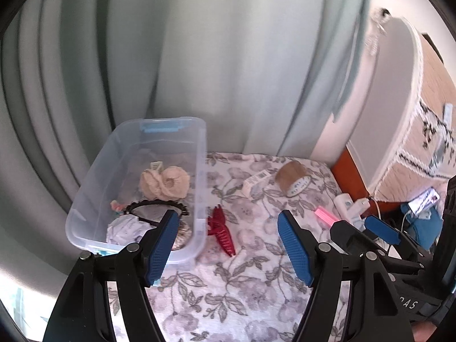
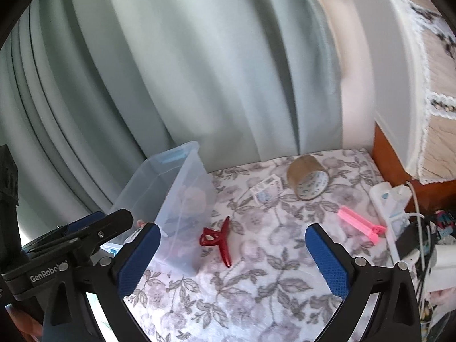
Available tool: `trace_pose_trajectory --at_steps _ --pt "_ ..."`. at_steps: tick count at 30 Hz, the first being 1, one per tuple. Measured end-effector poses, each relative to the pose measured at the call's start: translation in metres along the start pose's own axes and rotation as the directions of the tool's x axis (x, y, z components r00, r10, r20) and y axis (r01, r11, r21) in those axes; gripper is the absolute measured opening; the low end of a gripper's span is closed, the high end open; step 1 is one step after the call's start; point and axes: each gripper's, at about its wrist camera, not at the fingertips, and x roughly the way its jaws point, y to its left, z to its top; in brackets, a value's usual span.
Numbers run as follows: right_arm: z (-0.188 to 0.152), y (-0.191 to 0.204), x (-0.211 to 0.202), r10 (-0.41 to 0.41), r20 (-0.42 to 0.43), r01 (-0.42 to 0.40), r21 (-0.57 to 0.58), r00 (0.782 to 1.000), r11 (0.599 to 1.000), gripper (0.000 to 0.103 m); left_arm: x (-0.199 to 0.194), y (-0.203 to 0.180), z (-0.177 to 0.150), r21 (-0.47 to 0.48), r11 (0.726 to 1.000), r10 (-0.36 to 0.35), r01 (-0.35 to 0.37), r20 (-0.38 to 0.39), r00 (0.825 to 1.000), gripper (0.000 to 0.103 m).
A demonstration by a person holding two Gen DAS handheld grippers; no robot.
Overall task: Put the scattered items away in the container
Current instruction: 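Move both tools back toward the red claw clip and pink rollers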
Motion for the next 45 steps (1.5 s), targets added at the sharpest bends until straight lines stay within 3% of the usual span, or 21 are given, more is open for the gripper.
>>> trace_pose_trajectory --at_steps 15,30,38,45 --pt "-0.012 -0.042 -0.019 -0.035 0.057 0.032 0.044 0.998 0.998 0.103 0.009 -0.050 -0.004 0.091 0.996 -0.002 0.005 -0.029 1.000 0.073" --pt "-0.040 -0.078 0.000 -0.095 0.076 0.087 0.099 0.993 0.991 0.103 0.057 -0.066 -0.022 0.107 0.993 -0.027 0.041 -0.130 0.991 0.073" --pt "-0.053 -0.088 0.030 -0.120 -0.016 0.121 0.081 0.993 0.989 0.103 0.090 -0.059 -0.036 0.060 0.997 -0.041 0.052 -0.174 0.984 0.073" --pt "-0.069 -0.098 0.058 -0.135 -0.106 0.144 0.082 0.985 0.986 0.103 0.119 -0.041 -0.051 0.017 1.000 0.018 -0.015 -0.194 0.981 0.073"
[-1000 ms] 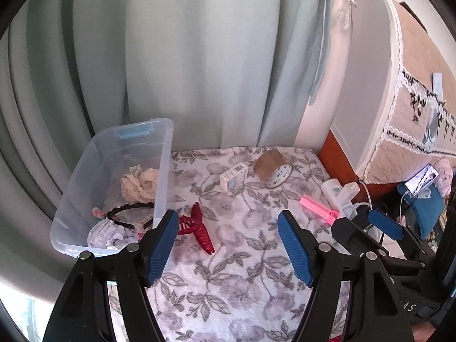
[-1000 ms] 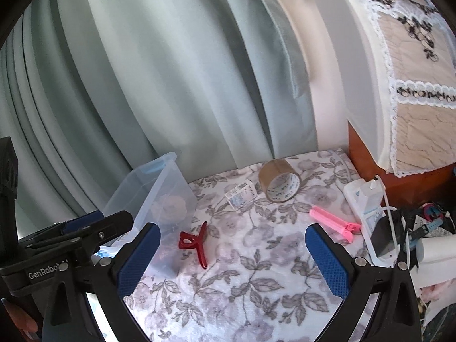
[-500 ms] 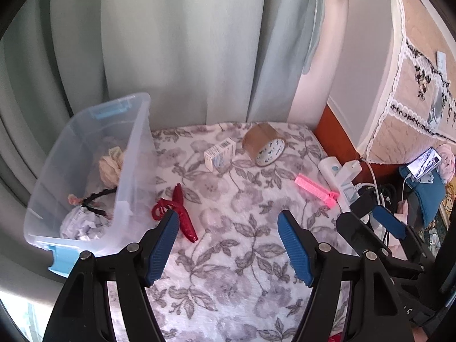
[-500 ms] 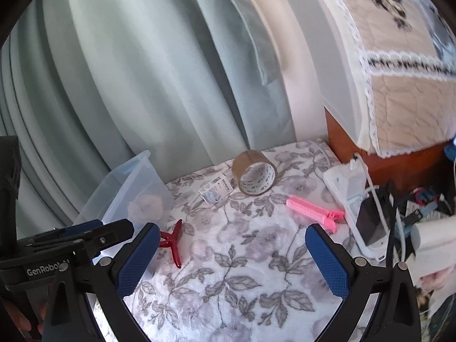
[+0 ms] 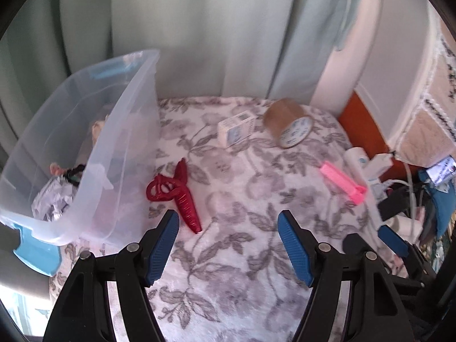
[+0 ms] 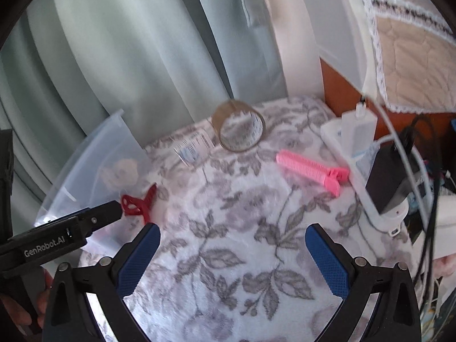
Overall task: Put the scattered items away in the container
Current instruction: 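Move both tools back toward the red claw clip and pink rollers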
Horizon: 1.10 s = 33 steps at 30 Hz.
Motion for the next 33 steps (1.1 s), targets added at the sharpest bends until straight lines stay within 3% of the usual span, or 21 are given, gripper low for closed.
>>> trace_pose_trajectory --at_steps 13,21,27,30,33 --pt "-0.011 -0.007 0.044 -0.034 -0.142 0.030 -0.029 0.989 0.999 0.103 0.060 0.014 -0.023 -0.012 0.991 0.132 -0.134 -0.099 0.986 0.072" --pt "0.003 -0.009 0.058 -0.099 -0.139 0.088 -0.083 0.985 0.993 0.102 0.088 0.019 -0.025 -0.031 0.986 0.155 -0.161 -0.148 0.977 0.072" --pt "0.022 -0.009 0.065 -0.144 -0.093 0.130 -0.142 0.985 0.981 0.093 0.102 0.021 -0.020 -0.048 0.984 0.161 -0.170 -0.153 0.975 0.072" --pt "0.034 -0.009 0.071 -0.184 -0.062 0.171 -0.178 0.981 0.969 0.088 0.107 0.023 -0.016 -0.063 0.985 0.148 -0.158 -0.141 0.979 0.063" --pt "0.045 -0.011 0.080 -0.220 -0.048 0.206 -0.201 0.974 0.958 0.083 0.113 0.025 -0.013 -0.082 0.984 0.148 -0.160 -0.138 0.979 0.062"
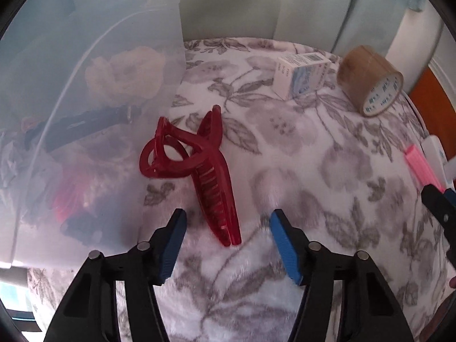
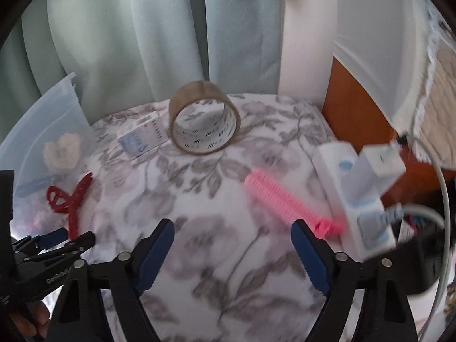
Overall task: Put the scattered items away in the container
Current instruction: 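Move both tools back toward the red claw clip and pink rollers, then grasp the red claw clip with the left tool while the right tool grasps the pink rollers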
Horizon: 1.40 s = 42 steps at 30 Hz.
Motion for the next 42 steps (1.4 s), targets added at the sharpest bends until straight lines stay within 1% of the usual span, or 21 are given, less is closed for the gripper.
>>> trace_pose_trajectory --at_steps 2,5,7,10,15,19,21,24,28,30,31,34,38,42 --pt "0.006 -0.003 0.006 -0.027 0.002 0.027 -0.018 1.000 0.999 0.079 0.003 -0.001 0.003 -0.006 1.000 0.002 -0.002 0.007 1.000 0.062" --pt "0.012 -0.008 0.015 -0.092 0.011 0.093 -0.055 0.996 0.994 0.073 0.006 -0.003 0.007 -0.001 1.000 0.006 -0.006 0.021 1.000 0.061" --pt "0.015 -0.011 0.019 -0.128 0.016 0.129 -0.068 0.992 0.989 0.060 0.009 -0.002 0.011 -0.007 1.000 0.006 -0.006 0.027 1.000 0.061" --pt "0.017 -0.016 0.030 -0.153 -0.002 0.152 -0.088 0.988 0.984 0.057 0.014 0.000 0.017 -0.019 1.000 0.005 -0.004 0.036 0.999 0.061" --pt "0.015 -0.020 0.046 -0.199 -0.039 0.193 -0.121 0.979 0.974 0.056 0.018 0.001 0.025 -0.020 1.000 0.005 -0.004 0.053 0.999 0.060" --pt "0.016 -0.022 0.049 -0.204 -0.033 0.198 -0.133 0.978 0.971 0.056 0.019 0.000 0.029 -0.010 1.000 0.010 -0.010 0.068 0.998 0.049" --pt "0.016 -0.020 0.051 -0.208 -0.029 0.201 -0.147 0.978 0.968 0.054 0.020 -0.002 0.031 -0.002 1.000 0.016 -0.016 0.075 0.997 0.045" --pt "0.016 -0.017 0.055 -0.216 -0.030 0.208 -0.170 0.976 0.963 0.054 0.020 -0.003 0.033 0.002 1.000 0.019 -0.019 0.082 0.996 0.042" --pt "0.018 -0.016 0.057 -0.219 -0.036 0.209 -0.183 0.975 0.961 0.054 0.022 -0.005 0.038 0.020 0.999 0.026 -0.028 0.088 0.996 0.040" --pt "0.018 -0.015 0.057 -0.215 -0.039 0.204 -0.188 0.976 0.961 0.051 0.026 -0.004 0.043 0.015 1.000 0.024 -0.025 0.088 0.996 0.038" --pt "0.018 -0.015 0.057 -0.213 -0.040 0.202 -0.191 0.976 0.961 0.048 0.027 -0.004 0.045 0.012 1.000 0.025 -0.026 0.088 0.996 0.034" --pt "0.018 -0.011 0.050 -0.223 -0.024 0.213 -0.206 0.975 0.955 0.040 0.025 -0.004 0.045 0.007 0.999 0.032 -0.033 0.088 0.996 0.027" --pt "0.018 -0.009 0.041 -0.216 -0.017 0.208 -0.203 0.976 0.957 0.037 0.022 -0.003 0.043 0.009 0.999 0.035 -0.035 0.085 0.996 0.020" --pt "0.017 -0.006 0.031 -0.211 -0.005 0.205 -0.213 0.978 0.955 0.032 0.018 -0.003 0.038 0.012 0.999 0.032 -0.033 0.075 0.997 0.011"
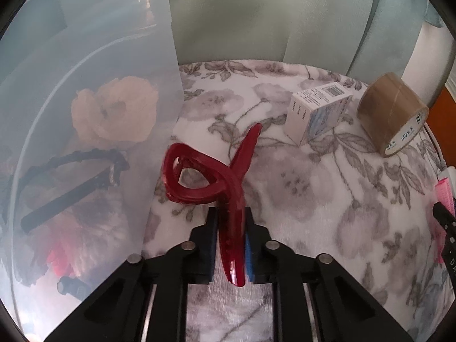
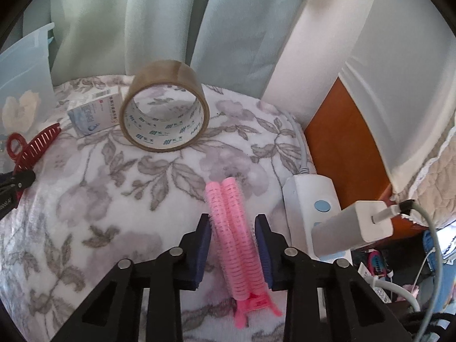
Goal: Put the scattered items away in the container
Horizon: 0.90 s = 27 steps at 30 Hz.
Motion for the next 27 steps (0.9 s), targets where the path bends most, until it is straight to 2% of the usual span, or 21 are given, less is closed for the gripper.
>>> trace_pose_trajectory --at_steps 7,14,21,27 --pt "0.000 0.001 -0.019 0.011 0.027 -0.011 0.006 1.000 1.000 0.029 -0.010 0.003 -0.010 -0.011 1.000 -0.015 0.015 -0.019 1.000 0.011" --pt "0.004 -0.001 -0.056 0.023 0.100 -0.029 0.063 0.995 0.998 0.029 -0.021 0.006 -0.021 -0.022 0.998 -0.053 0.052 -0.056 0.997 0.011" --pt "-0.003 -0.003 -0.092 0.071 0.133 -0.093 0.164 0.989 0.982 0.029 -0.036 0.002 -0.034 -0.017 0.995 -0.099 0.098 -0.089 0.991 0.011" --pt "-0.014 -0.002 -0.123 0.119 0.154 -0.155 0.247 0.981 0.956 0.029 -0.054 0.004 -0.044 -0.025 0.991 -0.137 0.135 -0.074 0.988 0.010"
